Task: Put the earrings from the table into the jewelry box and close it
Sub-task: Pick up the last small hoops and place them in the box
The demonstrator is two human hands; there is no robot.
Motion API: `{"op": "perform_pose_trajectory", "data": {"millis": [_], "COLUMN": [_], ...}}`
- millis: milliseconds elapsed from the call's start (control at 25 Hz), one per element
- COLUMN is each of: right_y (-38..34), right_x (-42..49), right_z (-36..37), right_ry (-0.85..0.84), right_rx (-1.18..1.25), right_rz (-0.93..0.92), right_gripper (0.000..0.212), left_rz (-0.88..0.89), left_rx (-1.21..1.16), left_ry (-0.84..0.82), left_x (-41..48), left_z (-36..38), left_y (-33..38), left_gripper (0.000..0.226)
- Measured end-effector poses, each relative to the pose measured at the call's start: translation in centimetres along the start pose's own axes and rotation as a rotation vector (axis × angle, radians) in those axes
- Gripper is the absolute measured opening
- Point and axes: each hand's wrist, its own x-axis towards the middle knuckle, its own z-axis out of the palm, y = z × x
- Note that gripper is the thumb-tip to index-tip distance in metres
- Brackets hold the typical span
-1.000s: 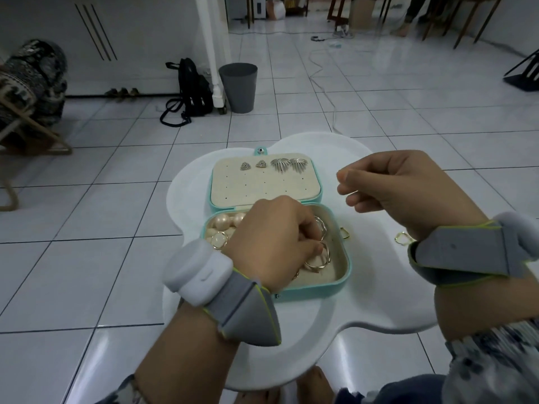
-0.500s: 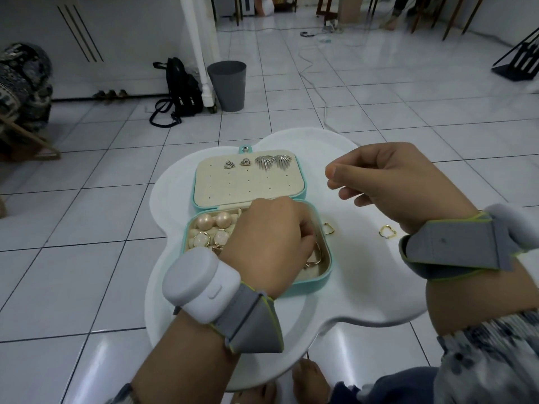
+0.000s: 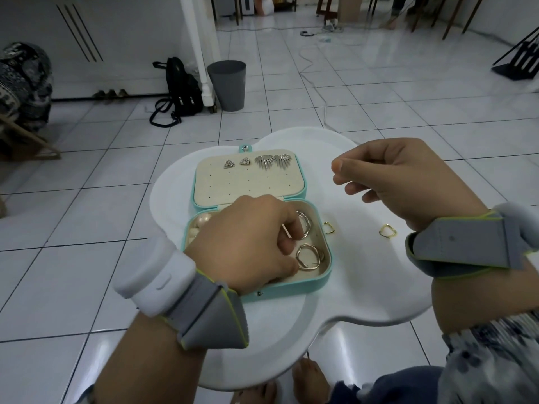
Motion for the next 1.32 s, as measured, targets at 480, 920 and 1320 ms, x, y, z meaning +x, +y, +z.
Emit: {"op": "perform_pose_trajectory", "data": {"millis": [480, 920, 1320], "right_y": [0.2, 1.9, 2.6], "right_x": [0.1, -1.5, -1.5], "right_z": [-0.3, -2.2, -3.6], "right_ry": [0.013, -0.045, -0.123], "right_rx": [-0.022, -0.844, -0.775], "right_rz": [-0.019, 0.121, 0.111], "right_gripper": [0.01, 0.013, 0.014], "left_rz": [0.041, 0.046, -0.036], "left_rx": [0.034, 0.223, 0.382], "left_ry": [0.025, 0.245, 0.212], "left_x": [0.4, 3.4, 4.4], "left_z": [0.5, 3.0, 3.7], "left_y": [0.3, 4.4, 6.6], "left_gripper": [0.018, 0.016, 0.02]}}
